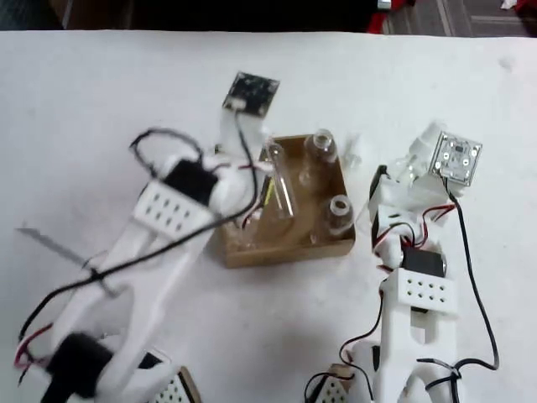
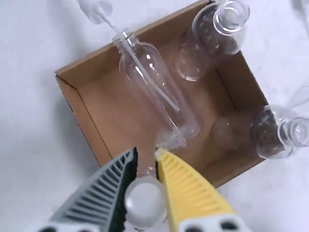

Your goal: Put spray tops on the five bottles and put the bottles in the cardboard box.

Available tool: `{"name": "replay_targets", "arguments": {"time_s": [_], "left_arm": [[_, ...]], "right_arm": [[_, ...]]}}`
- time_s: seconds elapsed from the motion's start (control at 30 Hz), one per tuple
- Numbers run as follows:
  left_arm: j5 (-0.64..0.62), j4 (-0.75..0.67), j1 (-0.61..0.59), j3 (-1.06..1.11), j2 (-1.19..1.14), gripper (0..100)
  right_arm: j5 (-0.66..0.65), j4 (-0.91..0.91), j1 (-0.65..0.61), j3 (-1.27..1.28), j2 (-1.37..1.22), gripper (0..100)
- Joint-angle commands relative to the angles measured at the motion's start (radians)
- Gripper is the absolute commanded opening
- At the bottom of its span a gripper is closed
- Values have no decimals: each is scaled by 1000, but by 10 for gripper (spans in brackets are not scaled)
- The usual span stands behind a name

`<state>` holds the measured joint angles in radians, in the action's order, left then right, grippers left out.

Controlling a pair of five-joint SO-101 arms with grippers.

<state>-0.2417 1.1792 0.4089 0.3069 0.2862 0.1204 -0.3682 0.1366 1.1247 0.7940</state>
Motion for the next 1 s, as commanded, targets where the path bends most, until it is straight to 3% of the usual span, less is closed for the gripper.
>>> {"name": "replay_targets", "arguments": {"time_s": [0.0, 0.17, 0.33, 0.4, 0.83, 0.97], "left_arm": [[72, -175, 12, 213, 246, 28], [95, -270, 12, 400, 432, 38], [94, -311, 12, 503, 587, 172], [94, -324, 12, 529, 628, 176], [95, -351, 4, 537, 664, 219], [133, -318, -15, 439, 664, 221]], "right_arm": [[-12, 24, -5, -9, 28, 18], [-12, 24, -5, -9, 27, 18], [-12, 24, -5, -9, 25, 18], [-12, 24, -5, -9, 25, 18], [-12, 24, -5, -8, 24, 18], [-12, 24, -5, -8, 24, 18]]}}
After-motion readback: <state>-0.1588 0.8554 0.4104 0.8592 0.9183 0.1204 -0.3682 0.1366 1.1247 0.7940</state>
